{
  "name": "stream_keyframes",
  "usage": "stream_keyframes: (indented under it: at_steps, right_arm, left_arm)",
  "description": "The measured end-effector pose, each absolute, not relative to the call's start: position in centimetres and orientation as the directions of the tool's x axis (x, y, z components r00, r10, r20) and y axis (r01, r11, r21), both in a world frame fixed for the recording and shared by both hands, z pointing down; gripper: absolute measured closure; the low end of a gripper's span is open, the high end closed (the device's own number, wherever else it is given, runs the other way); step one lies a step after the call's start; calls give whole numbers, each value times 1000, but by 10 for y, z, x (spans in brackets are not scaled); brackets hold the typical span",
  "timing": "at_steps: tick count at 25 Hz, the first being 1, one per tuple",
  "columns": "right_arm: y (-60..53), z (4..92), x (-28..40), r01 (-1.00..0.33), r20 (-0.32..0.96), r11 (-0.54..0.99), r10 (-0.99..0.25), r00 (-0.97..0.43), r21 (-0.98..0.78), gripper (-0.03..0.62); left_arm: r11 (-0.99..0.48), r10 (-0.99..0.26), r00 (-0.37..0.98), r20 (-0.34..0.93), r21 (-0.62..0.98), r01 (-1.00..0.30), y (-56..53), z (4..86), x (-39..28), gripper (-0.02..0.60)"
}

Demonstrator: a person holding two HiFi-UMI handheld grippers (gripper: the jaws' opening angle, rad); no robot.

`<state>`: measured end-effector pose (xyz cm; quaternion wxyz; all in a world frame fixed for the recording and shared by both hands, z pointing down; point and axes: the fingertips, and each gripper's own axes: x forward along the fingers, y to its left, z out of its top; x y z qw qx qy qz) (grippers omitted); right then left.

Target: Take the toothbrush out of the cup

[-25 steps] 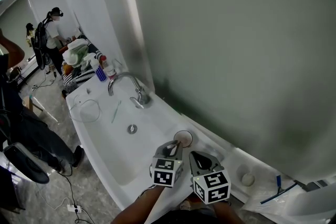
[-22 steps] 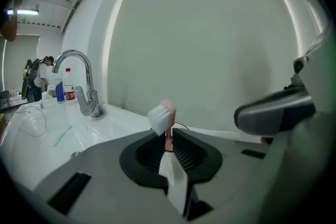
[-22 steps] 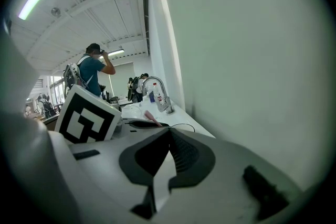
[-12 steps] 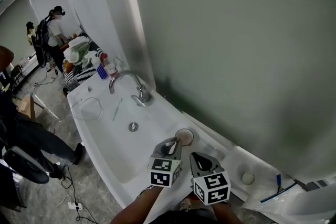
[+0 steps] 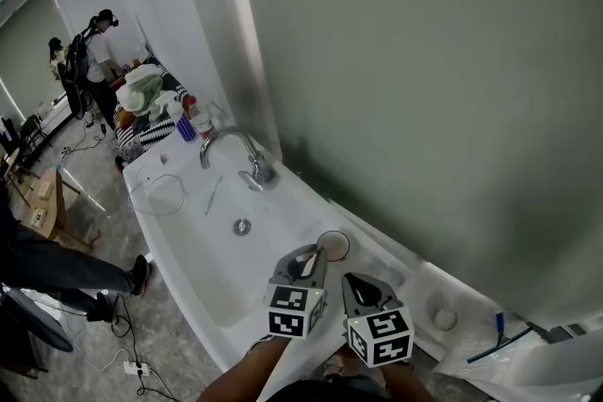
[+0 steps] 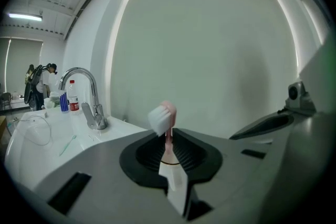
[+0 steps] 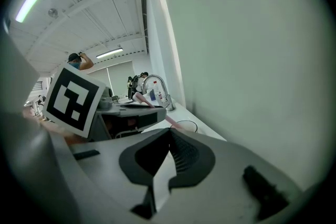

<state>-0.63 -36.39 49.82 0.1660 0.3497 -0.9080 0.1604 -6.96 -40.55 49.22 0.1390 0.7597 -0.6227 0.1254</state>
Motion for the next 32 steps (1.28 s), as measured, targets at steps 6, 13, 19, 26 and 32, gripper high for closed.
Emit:
stream_keyframes:
  at_steps: [6,13,19,26,32]
  right_arm:
    - [-355,498,-13,-697,420,697,-590,-690,-166,583]
    - [-344,496,-20,-714,432,687,-607,-666,-135,583]
    - [-335,493,-25,-732,431,670,-628,-648,-124,583]
    - [-321,489,-30,-748,422,652,-648,-633,-121,583]
    - [-308,487,-35,-760,415,639,-663,-623,-119,583]
  left_arm:
    - [-200,-915,205,347,51,-978,-396,481,-75,531]
    - [-222,-920,230,317,63,-973,-388,469,-79,531]
    - [-243,-918,252,305,69,-968,-378,462,-84,531]
    - [-263,-920,270,284,63,-963,-363,454,-88,531]
    - [-281,-919,286,270,56,-958,-346,449,-90,531]
